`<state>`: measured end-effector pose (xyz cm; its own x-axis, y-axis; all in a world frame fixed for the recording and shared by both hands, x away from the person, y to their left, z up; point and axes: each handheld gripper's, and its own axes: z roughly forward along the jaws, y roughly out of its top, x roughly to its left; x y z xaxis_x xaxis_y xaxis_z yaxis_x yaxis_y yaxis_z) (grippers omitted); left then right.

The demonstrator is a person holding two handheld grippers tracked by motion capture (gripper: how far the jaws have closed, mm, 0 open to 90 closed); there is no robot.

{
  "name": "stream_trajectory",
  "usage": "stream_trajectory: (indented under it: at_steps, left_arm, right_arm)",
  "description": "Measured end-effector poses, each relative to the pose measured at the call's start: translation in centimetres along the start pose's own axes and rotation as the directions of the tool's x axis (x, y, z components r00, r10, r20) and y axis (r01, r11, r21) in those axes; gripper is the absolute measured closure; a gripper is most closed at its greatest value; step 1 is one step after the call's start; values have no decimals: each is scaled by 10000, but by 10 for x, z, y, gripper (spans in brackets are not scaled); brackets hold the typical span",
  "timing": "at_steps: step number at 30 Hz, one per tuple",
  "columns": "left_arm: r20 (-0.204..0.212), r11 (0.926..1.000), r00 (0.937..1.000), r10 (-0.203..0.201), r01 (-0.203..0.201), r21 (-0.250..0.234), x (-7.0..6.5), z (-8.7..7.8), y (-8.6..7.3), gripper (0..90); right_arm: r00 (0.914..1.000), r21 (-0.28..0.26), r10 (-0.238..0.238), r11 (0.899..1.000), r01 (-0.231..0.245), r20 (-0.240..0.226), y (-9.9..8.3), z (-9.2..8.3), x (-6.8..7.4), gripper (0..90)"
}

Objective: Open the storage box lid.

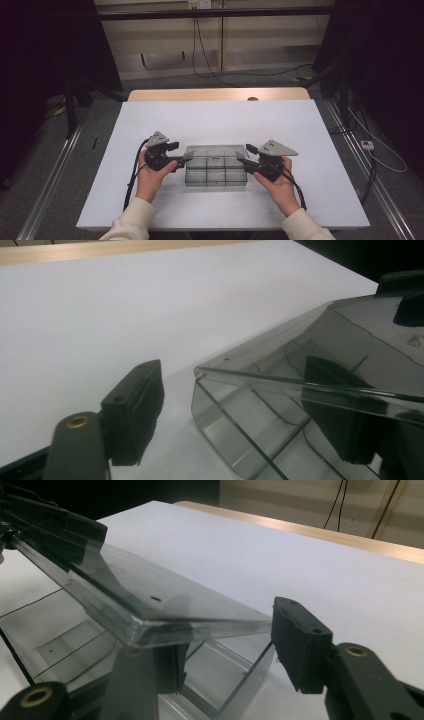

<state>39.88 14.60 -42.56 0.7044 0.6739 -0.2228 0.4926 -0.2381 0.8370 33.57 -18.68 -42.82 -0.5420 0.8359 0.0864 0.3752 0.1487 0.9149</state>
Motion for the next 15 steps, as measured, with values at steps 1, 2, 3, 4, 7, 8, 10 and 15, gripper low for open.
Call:
stream_trajectory:
  at_steps: [1,2,3,4,7,8,10,15]
  left_arm:
    - [-33,10000,10000,64,-64,14,0,0,0,284]
    - [-21,9999,9999,111,-111,-24,0,0,1,304]
    - [19,9998,9998,188,-187,-68,0,0,1,329]
    - [12,9997,9997,243,-243,-72,-1,0,2,352]
    - [-12,9995,9996,297,-297,-112,0,0,3,407]
    - [-8,9995,9996,295,-295,-149,0,-1,3,421]
    - [13,9992,9994,341,-341,-190,1,0,4,448]
    - [73,9985,9987,496,-494,-237,0,1,7,512]
  right_arm:
    - [10000,-9,-12,10000,12,8,0,0,0,537]
    - [10000,-34,-69,10000,69,-21,1,1,0,550]
    - [9999,-52,-116,9999,117,12,1,1,1,555]
    - [9998,-84,-183,9998,184,34,2,1,1,561]
    - [9999,-155,-120,9998,121,61,3,2,-2,579]
    - [10000,-161,-56,9999,57,81,3,3,-2,585]
    - [10000,-194,-11,9998,12,49,4,4,-4,589]
    - [10000,-245,33,9997,-31,88,5,7,-6,598]
